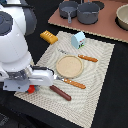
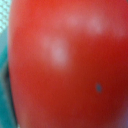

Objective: Interact with the objects in diverse but meaningful ways.

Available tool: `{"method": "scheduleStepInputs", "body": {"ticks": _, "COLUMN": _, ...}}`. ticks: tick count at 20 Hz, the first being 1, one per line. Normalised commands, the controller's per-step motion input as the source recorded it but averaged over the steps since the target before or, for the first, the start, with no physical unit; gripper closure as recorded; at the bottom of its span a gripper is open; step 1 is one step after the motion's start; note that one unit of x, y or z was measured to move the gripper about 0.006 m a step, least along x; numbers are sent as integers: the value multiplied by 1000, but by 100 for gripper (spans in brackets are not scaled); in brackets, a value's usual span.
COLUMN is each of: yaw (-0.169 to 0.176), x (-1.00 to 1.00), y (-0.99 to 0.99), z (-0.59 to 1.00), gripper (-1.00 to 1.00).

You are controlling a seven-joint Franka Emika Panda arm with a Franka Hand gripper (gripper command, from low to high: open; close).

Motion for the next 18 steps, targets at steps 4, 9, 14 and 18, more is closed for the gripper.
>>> {"method": "scheduleStepInputs", "body": {"ticks": 4, "yaw": 0, "x": 320, "y": 219, "z": 1000, "gripper": 100}}
{"method": "scheduleStepInputs", "body": {"ticks": 9, "yaw": 32, "x": 430, "y": 687, "z": 974, "gripper": 100}}
{"method": "scheduleStepInputs", "body": {"ticks": 14, "yaw": 42, "x": 362, "y": 787, "z": 836, "gripper": 100}}
{"method": "scheduleStepInputs", "body": {"ticks": 18, "yaw": 50, "x": 269, "y": 817, "z": 727, "gripper": 100}}
